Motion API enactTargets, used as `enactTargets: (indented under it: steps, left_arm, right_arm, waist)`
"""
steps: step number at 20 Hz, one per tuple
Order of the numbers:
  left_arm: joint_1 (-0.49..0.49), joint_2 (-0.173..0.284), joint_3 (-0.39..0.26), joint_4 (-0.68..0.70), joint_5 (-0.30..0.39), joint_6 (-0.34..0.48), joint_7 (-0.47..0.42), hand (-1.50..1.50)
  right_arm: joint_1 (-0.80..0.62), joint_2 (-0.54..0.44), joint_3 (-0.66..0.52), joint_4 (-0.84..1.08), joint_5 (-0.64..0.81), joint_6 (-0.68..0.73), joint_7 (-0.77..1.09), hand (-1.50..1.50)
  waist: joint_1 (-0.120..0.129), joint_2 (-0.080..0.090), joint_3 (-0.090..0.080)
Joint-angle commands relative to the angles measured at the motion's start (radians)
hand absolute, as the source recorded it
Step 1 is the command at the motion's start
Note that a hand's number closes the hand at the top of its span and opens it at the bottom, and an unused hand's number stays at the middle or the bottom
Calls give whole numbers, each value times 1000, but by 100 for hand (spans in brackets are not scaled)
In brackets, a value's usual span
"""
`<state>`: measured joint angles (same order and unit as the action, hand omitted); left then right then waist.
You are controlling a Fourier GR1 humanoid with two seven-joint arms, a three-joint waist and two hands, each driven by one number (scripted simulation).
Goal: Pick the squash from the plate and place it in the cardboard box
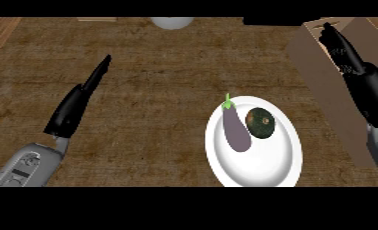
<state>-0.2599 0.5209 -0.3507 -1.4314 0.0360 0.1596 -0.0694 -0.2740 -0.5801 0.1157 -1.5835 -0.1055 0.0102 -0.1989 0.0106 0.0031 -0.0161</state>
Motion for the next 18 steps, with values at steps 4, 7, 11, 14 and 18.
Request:
enactTargets:
  steps: [4,7,11,14,18]
  left_arm:
    - [8,-29,58,6,25,-19,-83,0]
    - [18,-3,73,-50,102,-100,-72,0]
    - [9,-24,107,-53,84,-126,-44,0]
    - [13,-24,91,-107,85,-128,3,0]
    - [11,-27,112,-88,73,-129,-18,0]
  right_arm:
    - [-49,-56,-204,-78,-274,175,-29,-150]
    - [-9,-268,-221,-20,-72,224,-62,-150]
    - [71,-179,-296,170,-116,359,-335,-150]
    - [46,-160,-222,178,72,282,-514,-150]
    - [12,-165,-139,122,235,209,-546,-150]
  waist:
    - [-23,-7,16]
    - [-20,-6,15]
    - [-11,-2,17]
    - [-1,-1,18]
    - [1,-1,17]
